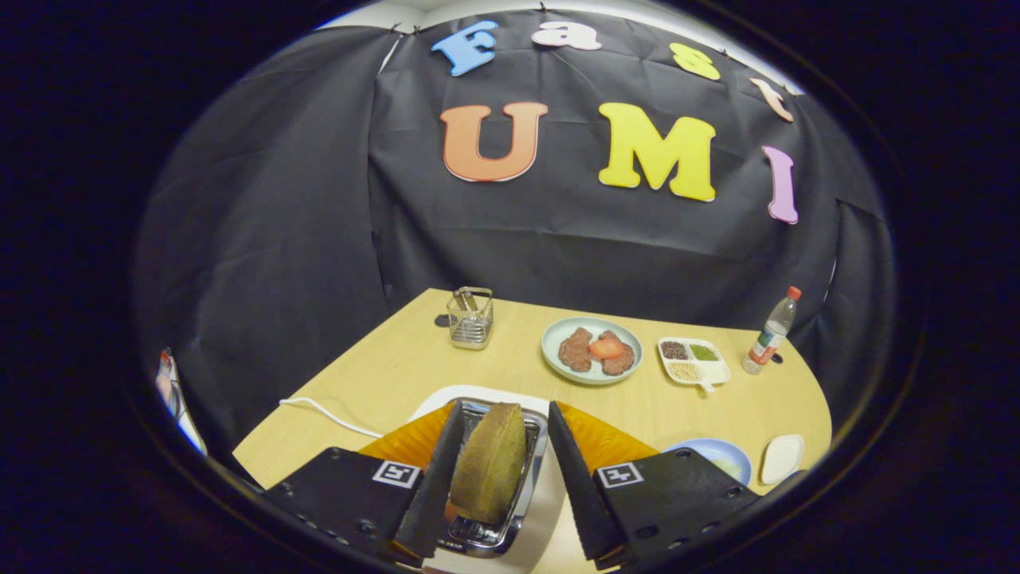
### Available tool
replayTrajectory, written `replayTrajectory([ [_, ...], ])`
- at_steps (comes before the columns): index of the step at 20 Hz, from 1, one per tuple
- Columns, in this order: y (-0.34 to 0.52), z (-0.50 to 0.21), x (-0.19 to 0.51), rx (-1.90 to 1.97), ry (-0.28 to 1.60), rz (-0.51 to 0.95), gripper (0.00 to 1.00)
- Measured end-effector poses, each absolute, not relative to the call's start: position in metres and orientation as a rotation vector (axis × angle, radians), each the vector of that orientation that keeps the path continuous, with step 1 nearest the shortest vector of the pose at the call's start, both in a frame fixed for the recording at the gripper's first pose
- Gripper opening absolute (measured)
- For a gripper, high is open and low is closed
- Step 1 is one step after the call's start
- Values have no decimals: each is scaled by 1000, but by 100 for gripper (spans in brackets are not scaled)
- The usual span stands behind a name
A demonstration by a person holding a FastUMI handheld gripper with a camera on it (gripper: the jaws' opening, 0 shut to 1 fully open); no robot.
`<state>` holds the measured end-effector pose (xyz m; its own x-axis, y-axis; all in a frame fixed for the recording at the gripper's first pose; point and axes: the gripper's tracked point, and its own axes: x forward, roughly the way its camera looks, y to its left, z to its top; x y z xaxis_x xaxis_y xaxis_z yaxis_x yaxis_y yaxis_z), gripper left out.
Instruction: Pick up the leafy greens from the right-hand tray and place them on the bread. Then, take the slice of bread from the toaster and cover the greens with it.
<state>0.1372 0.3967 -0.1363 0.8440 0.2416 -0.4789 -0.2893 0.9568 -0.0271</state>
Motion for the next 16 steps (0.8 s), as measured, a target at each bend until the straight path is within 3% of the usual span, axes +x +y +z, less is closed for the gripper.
replayTrajectory([
  [4,397,-146,136,-141,522,267,49],
  [6,396,-145,132,-126,509,256,30],
  [9,396,-132,128,-144,477,252,15],
  [16,394,-60,116,-113,376,257,15],
])
